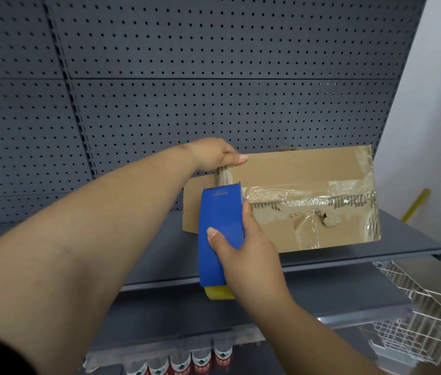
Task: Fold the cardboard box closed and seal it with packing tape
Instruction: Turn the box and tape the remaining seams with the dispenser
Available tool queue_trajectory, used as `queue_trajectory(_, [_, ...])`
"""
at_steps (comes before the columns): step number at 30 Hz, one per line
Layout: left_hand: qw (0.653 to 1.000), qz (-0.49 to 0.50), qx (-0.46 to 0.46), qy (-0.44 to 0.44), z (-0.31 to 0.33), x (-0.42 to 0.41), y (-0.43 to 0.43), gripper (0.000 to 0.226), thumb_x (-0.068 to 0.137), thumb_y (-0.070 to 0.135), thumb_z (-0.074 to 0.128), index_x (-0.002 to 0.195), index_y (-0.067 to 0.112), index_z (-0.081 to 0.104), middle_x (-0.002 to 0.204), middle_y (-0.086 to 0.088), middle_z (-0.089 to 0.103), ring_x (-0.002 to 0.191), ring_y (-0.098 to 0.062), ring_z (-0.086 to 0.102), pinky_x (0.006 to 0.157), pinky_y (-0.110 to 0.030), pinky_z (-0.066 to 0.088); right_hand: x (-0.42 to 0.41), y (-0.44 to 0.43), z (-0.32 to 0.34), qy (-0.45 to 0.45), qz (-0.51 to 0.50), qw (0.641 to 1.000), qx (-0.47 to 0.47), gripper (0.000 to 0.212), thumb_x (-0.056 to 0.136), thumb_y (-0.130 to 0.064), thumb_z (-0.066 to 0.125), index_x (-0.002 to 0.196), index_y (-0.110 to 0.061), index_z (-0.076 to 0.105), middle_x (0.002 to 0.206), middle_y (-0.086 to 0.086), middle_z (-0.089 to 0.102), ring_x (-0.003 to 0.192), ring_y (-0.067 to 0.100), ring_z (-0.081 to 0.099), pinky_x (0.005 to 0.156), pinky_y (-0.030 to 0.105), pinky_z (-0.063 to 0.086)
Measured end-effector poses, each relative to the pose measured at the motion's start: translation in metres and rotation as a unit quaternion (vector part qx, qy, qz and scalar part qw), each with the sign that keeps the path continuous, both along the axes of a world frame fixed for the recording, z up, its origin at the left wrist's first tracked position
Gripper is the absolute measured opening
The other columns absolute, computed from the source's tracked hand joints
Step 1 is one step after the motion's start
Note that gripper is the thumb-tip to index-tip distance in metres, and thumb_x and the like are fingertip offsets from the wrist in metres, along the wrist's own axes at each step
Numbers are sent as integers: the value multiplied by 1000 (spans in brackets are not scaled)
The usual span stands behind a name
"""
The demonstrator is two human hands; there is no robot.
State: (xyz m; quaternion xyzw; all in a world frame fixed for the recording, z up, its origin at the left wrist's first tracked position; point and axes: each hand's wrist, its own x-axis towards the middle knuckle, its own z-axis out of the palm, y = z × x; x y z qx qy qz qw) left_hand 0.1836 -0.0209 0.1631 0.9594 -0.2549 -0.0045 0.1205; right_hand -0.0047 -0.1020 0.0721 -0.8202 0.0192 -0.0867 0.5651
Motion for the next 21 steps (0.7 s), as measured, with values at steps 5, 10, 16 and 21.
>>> queue_trajectory(5, [1000,3,-9,4,0,-4,-1,54,91,58,37,127,24,56,129,2,58,112,-19,56,96,-29,39,-3,0,-8,5,-2,1000,18,75,90,-42,54,149,-39,7,99,-9,53,82,6,54,65,15,43])
queue_trajectory(10, [1000,10,-17,0,2,-4,1,54,91,58,37,128,23,55,130,2,57,114,-19,54,96,-29,38,-5,1,-19,20,2,999,34,75,90,-42,53,148,-42,6,111,-5,58,88,8,57,63,14,44])
queue_trajectory(16, [999,-2,-38,11,-7,-6,-1,50,93,54,38,127,23,56,129,3,58,115,-16,52,94,-26,37,4,-2,-28,32,-3,998,51,73,90,-40,54,149,-38,11,113,-8,55,92,10,56,63,13,45])
queue_trajectory(21, [995,45,-90,-27,-15,-2,1,52,90,58,39,118,17,57,118,-2,59,101,-16,51,81,-28,38,17,3,-29,23,-13,999,44,68,89,-40,54,147,-38,19,120,-4,59,101,16,60,81,30,53])
